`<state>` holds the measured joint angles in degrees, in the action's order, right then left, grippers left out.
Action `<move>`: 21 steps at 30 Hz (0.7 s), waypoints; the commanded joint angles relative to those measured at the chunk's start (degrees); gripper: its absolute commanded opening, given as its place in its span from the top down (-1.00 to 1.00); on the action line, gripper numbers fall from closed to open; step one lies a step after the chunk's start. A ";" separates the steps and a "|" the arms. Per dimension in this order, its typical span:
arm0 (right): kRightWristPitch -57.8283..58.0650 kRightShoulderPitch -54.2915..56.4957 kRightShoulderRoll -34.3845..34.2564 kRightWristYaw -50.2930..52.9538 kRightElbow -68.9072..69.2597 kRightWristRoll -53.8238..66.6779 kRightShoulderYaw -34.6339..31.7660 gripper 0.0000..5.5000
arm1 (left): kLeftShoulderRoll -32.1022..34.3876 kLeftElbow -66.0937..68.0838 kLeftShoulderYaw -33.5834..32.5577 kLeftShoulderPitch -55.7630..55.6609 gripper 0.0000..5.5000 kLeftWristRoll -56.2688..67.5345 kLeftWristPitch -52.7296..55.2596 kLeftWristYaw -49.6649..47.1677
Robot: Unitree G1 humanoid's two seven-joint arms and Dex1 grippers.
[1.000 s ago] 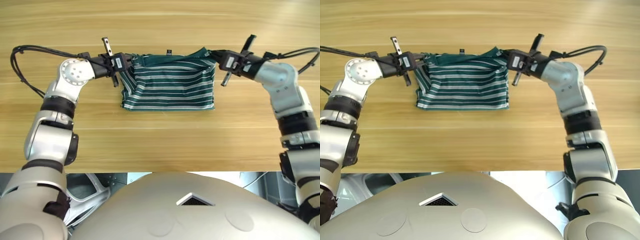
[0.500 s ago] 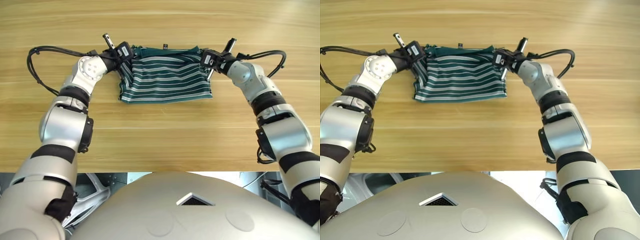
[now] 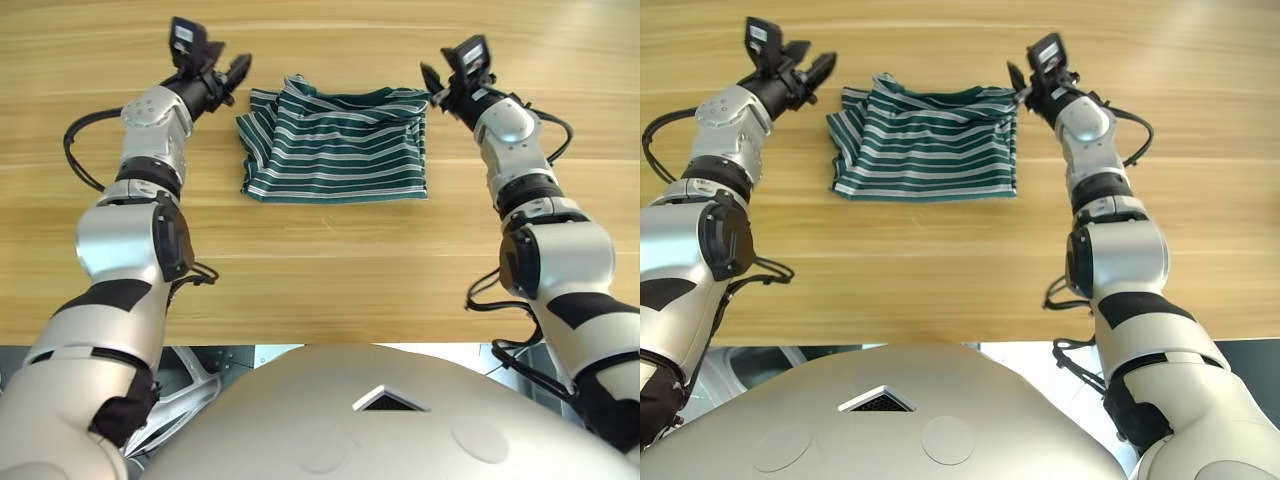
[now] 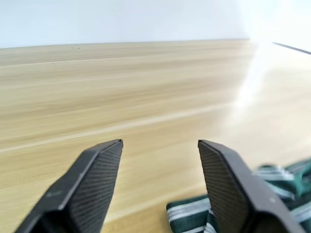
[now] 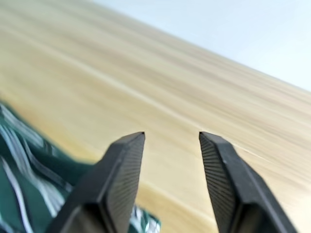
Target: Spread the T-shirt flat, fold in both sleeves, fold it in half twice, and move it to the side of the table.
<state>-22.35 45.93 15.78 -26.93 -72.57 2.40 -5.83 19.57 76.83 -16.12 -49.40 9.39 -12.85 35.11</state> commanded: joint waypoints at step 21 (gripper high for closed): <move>-21.90 -22.97 13.05 -13.77 11.50 -22.56 22.52 -0.96 | -4.42 -13.92 -8.90 16.95 -0.52 15.68 -11.23 35.27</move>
<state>-46.30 27.23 28.00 -41.41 -59.87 -13.45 12.19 15.52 63.09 -25.52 -32.99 25.13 -23.68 70.87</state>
